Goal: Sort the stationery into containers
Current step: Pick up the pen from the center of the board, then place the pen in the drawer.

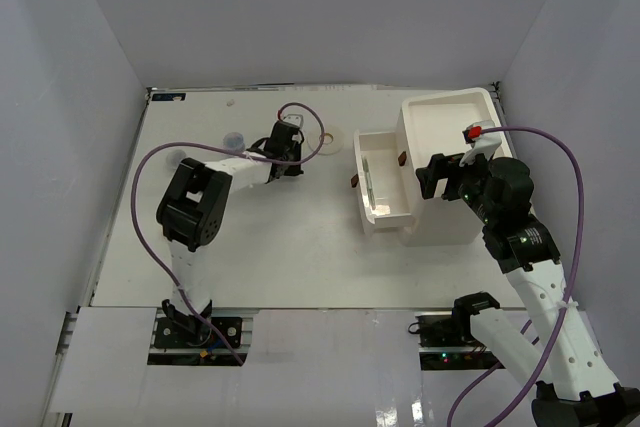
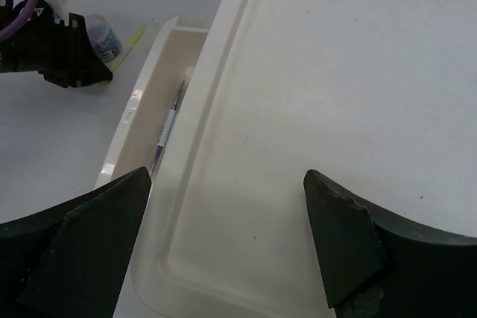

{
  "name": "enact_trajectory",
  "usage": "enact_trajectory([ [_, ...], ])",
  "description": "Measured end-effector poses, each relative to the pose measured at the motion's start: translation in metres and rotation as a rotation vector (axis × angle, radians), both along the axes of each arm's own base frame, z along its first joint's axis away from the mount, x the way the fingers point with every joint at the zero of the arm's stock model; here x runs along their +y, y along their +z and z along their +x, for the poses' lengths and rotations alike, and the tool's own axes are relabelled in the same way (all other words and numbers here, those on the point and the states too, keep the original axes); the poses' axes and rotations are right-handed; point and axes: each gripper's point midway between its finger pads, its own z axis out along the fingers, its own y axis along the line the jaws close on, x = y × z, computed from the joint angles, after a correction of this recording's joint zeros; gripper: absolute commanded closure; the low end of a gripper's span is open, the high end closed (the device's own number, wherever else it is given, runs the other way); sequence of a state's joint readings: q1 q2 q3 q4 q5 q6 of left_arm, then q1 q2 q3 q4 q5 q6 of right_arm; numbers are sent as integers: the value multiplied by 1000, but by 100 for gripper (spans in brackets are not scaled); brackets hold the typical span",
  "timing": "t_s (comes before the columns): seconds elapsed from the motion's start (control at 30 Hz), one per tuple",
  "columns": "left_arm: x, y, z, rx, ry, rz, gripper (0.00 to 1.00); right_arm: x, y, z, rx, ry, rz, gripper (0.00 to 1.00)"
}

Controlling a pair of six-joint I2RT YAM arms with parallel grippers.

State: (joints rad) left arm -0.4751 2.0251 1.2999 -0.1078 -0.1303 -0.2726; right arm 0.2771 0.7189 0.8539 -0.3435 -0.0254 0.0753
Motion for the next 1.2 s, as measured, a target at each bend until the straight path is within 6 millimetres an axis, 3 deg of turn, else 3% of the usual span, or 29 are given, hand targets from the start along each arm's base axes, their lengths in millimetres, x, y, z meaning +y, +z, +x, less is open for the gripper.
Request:
enact_trajectory([
  [0.13, -13, 0, -25, 30, -21, -56, 92, 0, 0, 0, -1, 0, 1, 10],
  [0.27, -26, 2, -69, 119, -59, -134, 93, 0, 1, 0, -4, 0, 2, 10],
  [0.37, -31, 16, -99, 169, -65, -198, 93, -1, 1, -2, -10, 0, 2, 10],
  [0.43, -35, 40, -106, 159, -57, -255, 93, -1, 1, -2, -13, 0, 4, 10],
  [0.63, -47, 140, -109, 12, -35, -482, 93, -1, 1, -2, -14, 0, 4, 10],
  [0.73, -63, 169, -117, -12, -49, -581, 94, -1, 2, -3, -18, 0, 5, 10],
  [0.93, -114, 177, -142, 68, -98, -696, 91, -1, 2, -3, -18, -2, 5, 10],
  [1.17, -162, 182, -148, 113, -127, -784, 88, -1, 2, -3, -18, -3, 5, 10],
  [1.2, -167, 181, -147, 117, -128, -791, 84, -1, 2, -3, -18, -3, 5, 10],
])
